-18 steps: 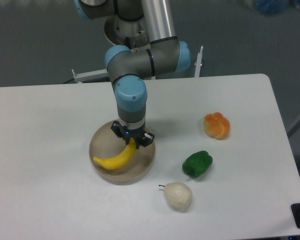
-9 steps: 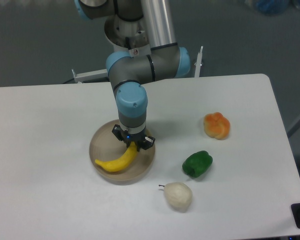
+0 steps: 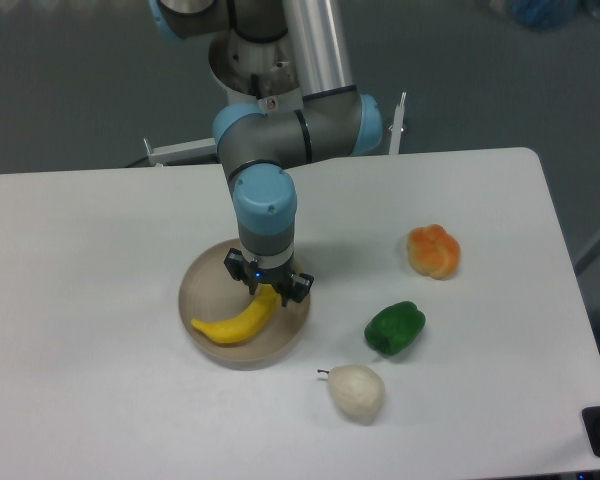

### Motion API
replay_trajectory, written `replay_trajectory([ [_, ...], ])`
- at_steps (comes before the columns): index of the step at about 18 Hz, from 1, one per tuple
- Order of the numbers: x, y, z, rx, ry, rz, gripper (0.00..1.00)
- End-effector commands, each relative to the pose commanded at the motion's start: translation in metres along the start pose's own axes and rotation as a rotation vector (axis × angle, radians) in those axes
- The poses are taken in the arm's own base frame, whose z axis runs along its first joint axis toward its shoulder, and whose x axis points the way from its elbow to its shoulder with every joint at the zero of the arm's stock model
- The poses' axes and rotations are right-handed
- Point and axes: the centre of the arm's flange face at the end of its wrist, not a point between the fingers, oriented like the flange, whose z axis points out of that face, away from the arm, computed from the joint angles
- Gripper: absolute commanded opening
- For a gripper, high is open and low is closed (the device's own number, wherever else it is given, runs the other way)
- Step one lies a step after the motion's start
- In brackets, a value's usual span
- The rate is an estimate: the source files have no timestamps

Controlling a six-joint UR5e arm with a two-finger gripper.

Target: Place bananas on a plate

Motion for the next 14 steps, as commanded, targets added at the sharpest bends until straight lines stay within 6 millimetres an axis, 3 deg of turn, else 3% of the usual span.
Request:
replay_trajectory([
  [3, -0.01, -0.005, -0.025, 0.038, -0.032, -0.008, 1.0],
  [6, -0.046, -0.007, -0.068, 0.097, -0.087, -0.053, 1.0],
  [8, -0.056, -0.01, -0.081, 0.117, -0.111, -0.059, 1.0],
  [10, -0.088, 0.003, -0.097, 0.138, -0.134, -0.089, 1.0],
  [14, -0.119, 0.015, -0.113, 0.149, -0.182, 0.009, 1.0],
])
